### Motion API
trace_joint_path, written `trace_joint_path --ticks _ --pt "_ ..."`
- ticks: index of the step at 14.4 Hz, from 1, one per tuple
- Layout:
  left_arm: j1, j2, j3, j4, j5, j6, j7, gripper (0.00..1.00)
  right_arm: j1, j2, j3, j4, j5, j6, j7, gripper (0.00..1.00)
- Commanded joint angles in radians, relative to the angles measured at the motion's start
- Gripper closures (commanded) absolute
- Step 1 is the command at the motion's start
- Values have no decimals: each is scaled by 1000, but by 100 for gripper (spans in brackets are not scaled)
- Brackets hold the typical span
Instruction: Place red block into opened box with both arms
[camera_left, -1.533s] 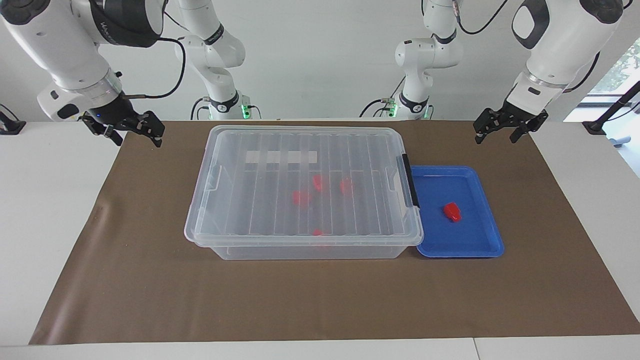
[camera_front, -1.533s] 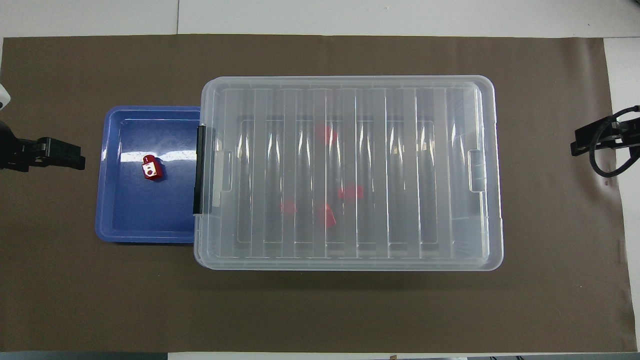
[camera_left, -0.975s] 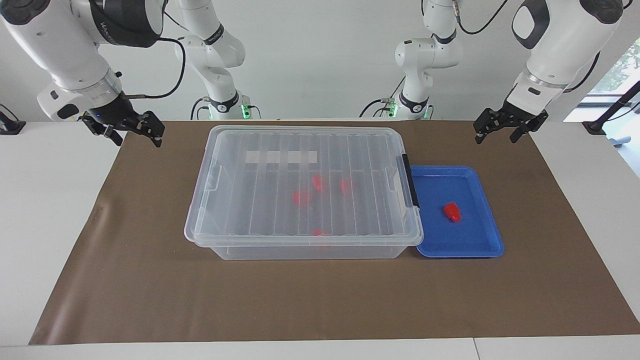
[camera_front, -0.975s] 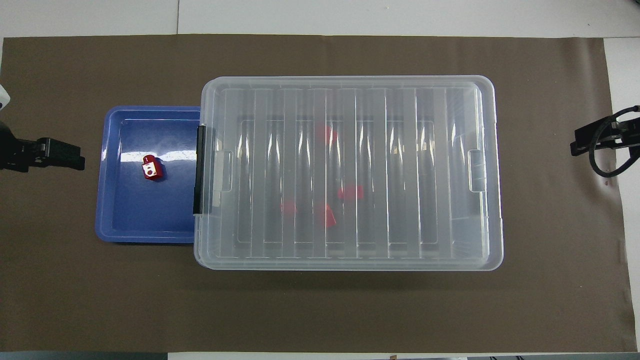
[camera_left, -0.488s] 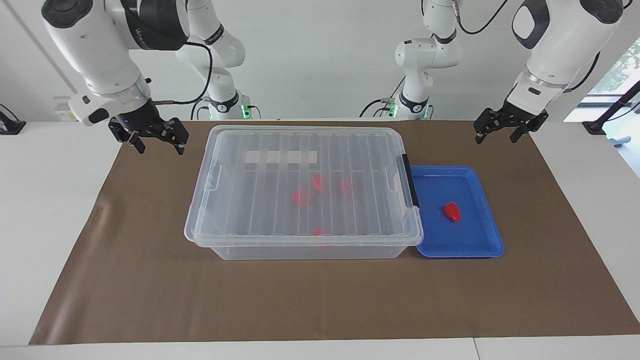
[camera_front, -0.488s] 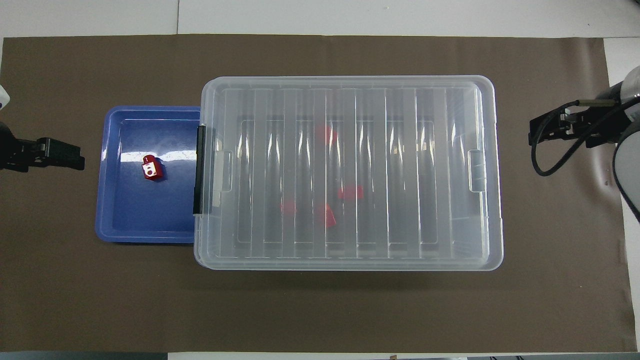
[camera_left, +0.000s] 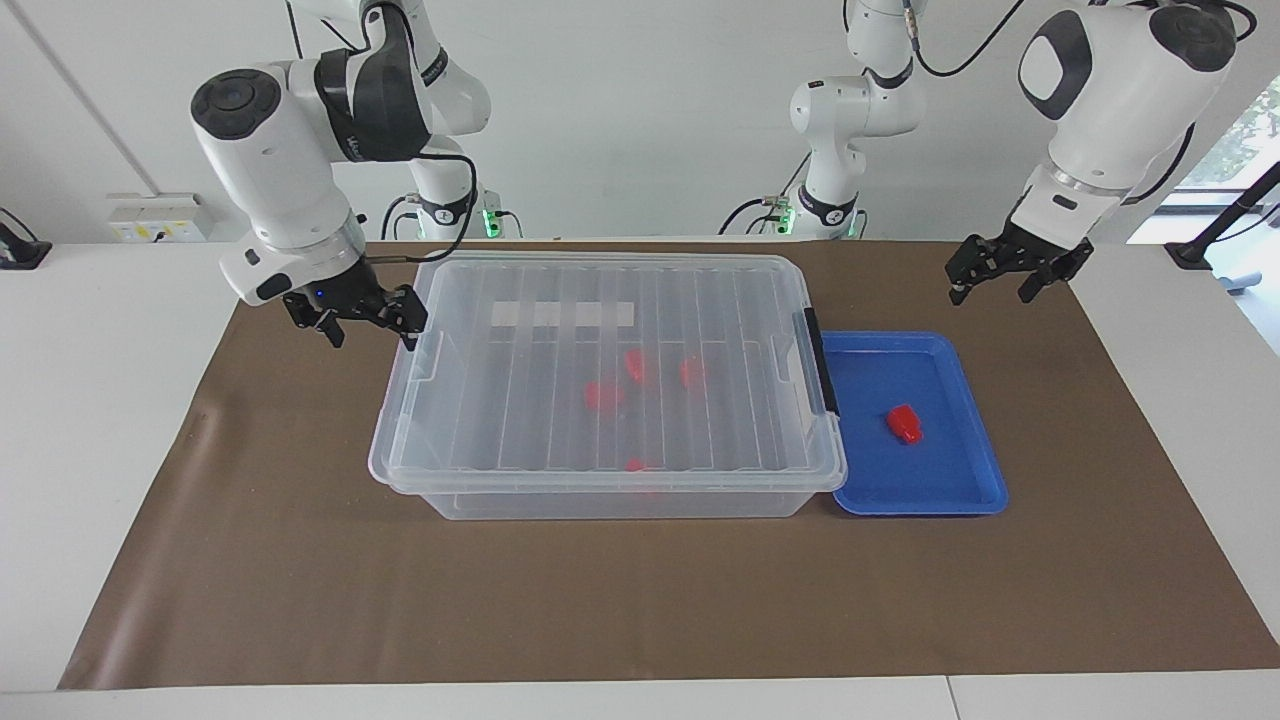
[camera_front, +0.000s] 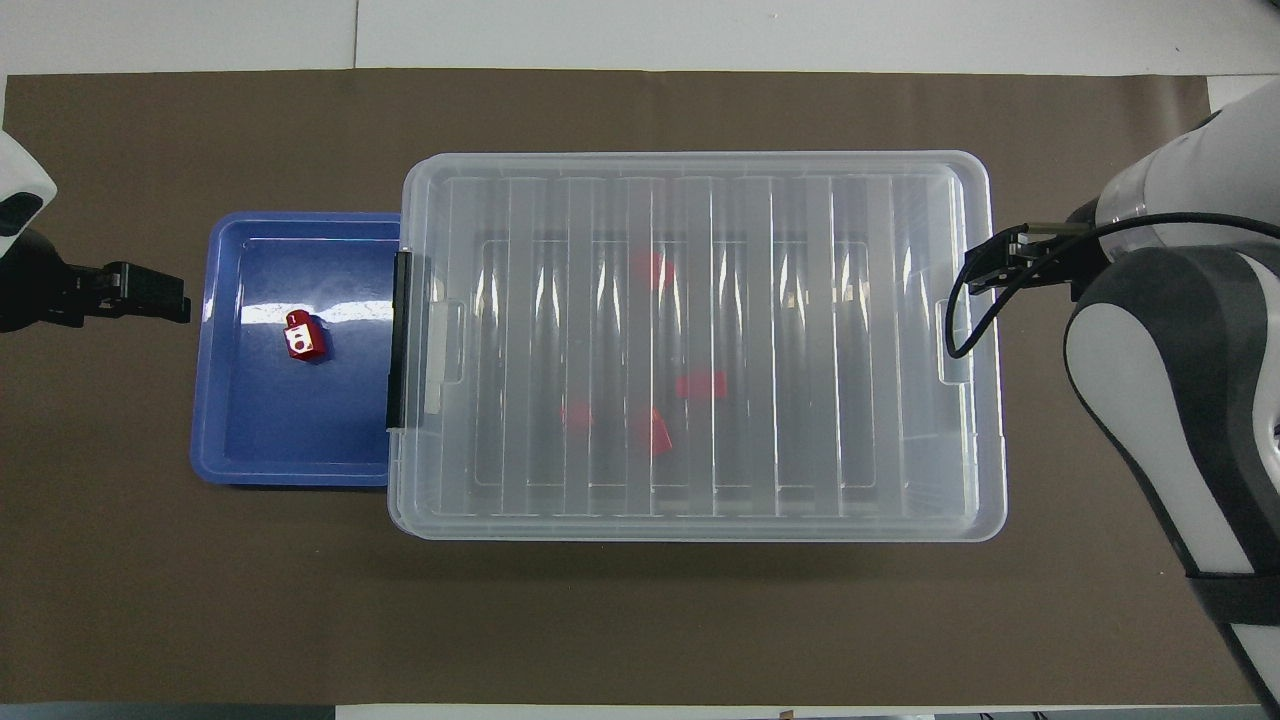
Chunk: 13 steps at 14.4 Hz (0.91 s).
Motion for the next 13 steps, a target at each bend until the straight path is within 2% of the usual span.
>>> trace_joint_path --ticks 1,4,9,11,13 --pt "8 14 -3 -98 16 129 8 0 -10 -17 18 -55 2 50 28 0" --pt "6 37 -3 -188 16 260 2 0 -10 -17 17 -95 2 70 17 0" --pt "-11 118 -5 -339 16 516 -116 0 -15 -22 11 -145 2 84 -12 0" --pt "-23 127 -5 -413 16 621 -149 0 -16 -25 -3 -165 2 88 -40 0" --pt "-23 167 -5 -432 16 685 -167 0 -16 -30 -28 -185 2 88 -72 0"
